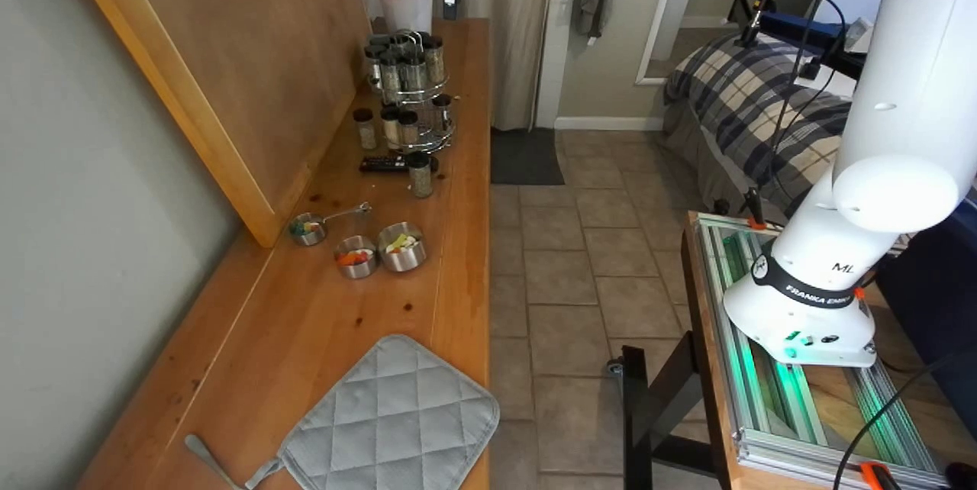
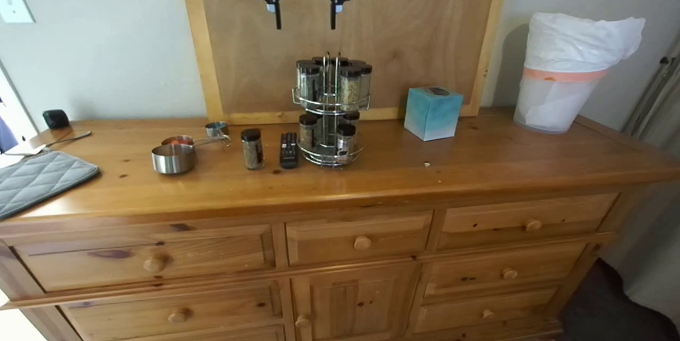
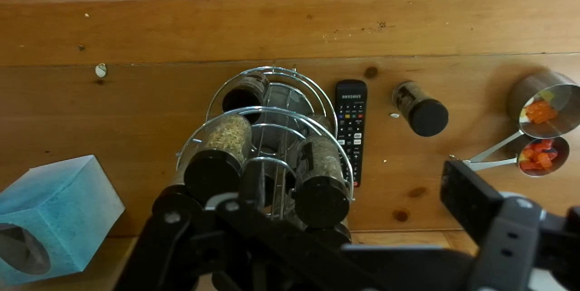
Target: Move the seasoning rack to the left, pick up the container on the left and put it on the bottom compartment of the seasoning rack
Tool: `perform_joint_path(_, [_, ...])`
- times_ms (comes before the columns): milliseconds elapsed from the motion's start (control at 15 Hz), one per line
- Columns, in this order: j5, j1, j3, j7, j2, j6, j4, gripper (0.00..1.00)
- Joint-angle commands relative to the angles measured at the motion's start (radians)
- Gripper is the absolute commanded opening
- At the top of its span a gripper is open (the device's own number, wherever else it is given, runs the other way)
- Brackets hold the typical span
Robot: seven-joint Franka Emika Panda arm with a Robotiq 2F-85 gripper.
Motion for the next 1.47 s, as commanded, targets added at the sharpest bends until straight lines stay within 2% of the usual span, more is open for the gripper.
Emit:
perform_joint_path(0, [0.018, 0.126, -0.124, -0.016, 0.011, 0.041, -0.02, 1.0])
perform_joint_path(133, [0.012, 0.179, -0.147, -0.014, 0.016, 0.071, -0.078, 1.0])
perform_joint_path(400, [0.055, 0.246, -0.153, -0.01, -0.005, 0.152, -0.255, 1.0])
perform_joint_path(867, [0.08, 0.299, -0.149, -0.026, -0.041, 0.406, -0.521, 1.0])
perform_joint_path(1133, [0.048, 0.326, -0.158, 0.02, -0.044, 0.616, -0.625, 1.0])
perform_joint_path(1400, [0.021, 0.326, -0.174, 0.031, -0.027, 0.894, -0.713, 1.0])
